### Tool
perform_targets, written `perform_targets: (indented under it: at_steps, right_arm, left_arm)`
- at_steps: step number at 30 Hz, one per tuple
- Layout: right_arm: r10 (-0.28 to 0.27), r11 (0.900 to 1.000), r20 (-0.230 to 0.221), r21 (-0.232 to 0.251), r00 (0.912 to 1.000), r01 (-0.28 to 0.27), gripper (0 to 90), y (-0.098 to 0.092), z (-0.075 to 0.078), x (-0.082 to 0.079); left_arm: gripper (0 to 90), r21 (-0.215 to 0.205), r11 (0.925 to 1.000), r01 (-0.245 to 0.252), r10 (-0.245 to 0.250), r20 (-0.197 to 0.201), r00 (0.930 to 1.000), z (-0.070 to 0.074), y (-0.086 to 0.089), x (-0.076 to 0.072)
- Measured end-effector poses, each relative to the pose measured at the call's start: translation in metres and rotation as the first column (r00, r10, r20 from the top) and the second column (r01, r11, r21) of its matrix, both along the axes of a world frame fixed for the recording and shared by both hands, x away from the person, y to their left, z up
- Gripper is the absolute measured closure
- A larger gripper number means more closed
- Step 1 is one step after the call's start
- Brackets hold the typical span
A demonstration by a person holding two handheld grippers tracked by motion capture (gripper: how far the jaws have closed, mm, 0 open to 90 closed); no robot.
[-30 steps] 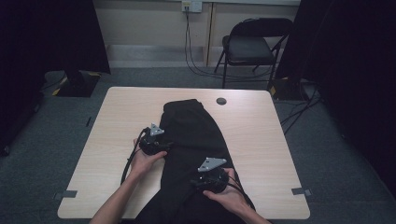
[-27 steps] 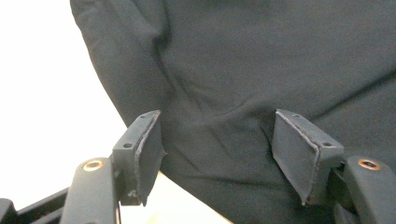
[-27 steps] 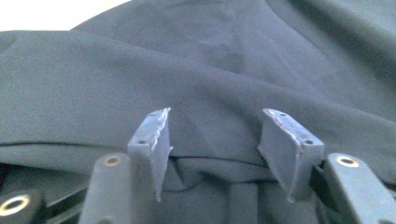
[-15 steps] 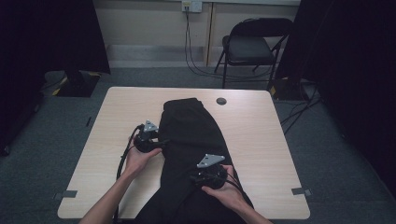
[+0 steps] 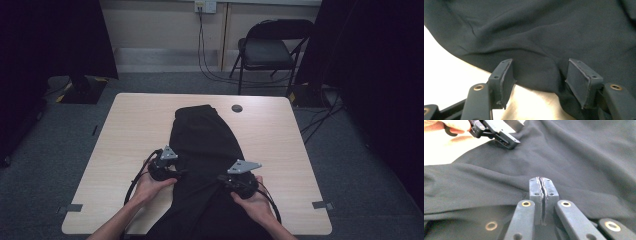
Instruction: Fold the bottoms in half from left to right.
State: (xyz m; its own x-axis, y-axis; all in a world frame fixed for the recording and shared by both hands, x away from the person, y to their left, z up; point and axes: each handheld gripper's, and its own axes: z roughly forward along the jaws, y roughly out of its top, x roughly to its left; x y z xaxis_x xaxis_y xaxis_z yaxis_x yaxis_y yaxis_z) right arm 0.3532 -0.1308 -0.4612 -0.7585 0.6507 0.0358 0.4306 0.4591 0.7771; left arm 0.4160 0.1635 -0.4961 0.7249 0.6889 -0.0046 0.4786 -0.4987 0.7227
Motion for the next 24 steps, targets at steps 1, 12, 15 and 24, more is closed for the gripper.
perform_targets:
  at_steps: [1, 12, 15, 24]
  right_arm:
    - [-0.011, 1.0, 0.001, -0.007, 0.9999, 0.011, 89.6, -0.006, 0.001, -0.001]
    - [-0.144, 0.986, -0.031, -0.085, 0.9891, 0.141, 90.0, -0.086, -0.003, -0.03]
    - [-0.135, 0.987, -0.044, -0.097, 0.9899, 0.13, 89.7, -0.088, -0.005, -0.029]
    - [-0.096, 0.994, 0.007, -0.049, 0.9954, 0.096, 55.6, -0.057, 0.005, -0.015]
  left_arm:
    - [36.3, 0.001, 0.9999, -0.013, 0.013, 0.004, 0.9999, 0.0, 0.0, 0.0]
    - [35.3, 0.012, 0.9994, -0.032, 0.032, -0.004, 0.9995, 0.001, 0.001, 0.004]
    - [34.0, 0.008, 0.9993, -0.036, 0.036, -0.01, 0.9993, 0.001, 0.002, 0.005]
    - [33.4, -0.003, 0.9992, -0.039, 0.039, -0.005, 0.9992, -0.001, 0.002, 0.004]
